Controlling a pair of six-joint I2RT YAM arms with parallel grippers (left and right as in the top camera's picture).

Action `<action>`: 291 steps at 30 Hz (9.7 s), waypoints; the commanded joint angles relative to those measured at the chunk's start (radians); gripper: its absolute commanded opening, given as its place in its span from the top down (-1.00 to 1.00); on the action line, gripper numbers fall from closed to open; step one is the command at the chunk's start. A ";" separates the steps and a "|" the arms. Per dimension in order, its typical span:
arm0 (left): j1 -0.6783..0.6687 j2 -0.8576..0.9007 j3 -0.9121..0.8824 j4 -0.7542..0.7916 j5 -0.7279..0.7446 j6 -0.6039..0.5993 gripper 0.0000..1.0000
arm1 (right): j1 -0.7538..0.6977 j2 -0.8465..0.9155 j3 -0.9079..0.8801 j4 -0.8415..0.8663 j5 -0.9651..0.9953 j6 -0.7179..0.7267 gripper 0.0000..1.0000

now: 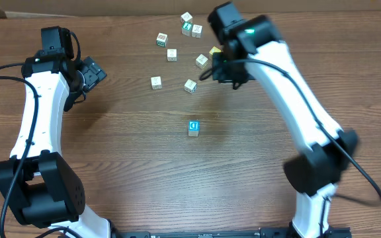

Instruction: Form a tower

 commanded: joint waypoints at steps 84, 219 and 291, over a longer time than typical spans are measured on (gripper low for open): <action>-0.002 0.007 0.020 0.002 0.001 0.002 -0.99 | 0.287 -0.076 -0.652 0.511 -0.010 0.234 0.31; -0.002 0.007 0.020 0.002 0.001 0.002 -0.99 | 0.077 0.392 -0.109 0.654 -0.365 -0.194 0.93; -0.002 0.007 0.020 0.002 0.001 0.002 -0.99 | -0.089 0.564 0.205 0.786 -0.078 -0.171 -0.54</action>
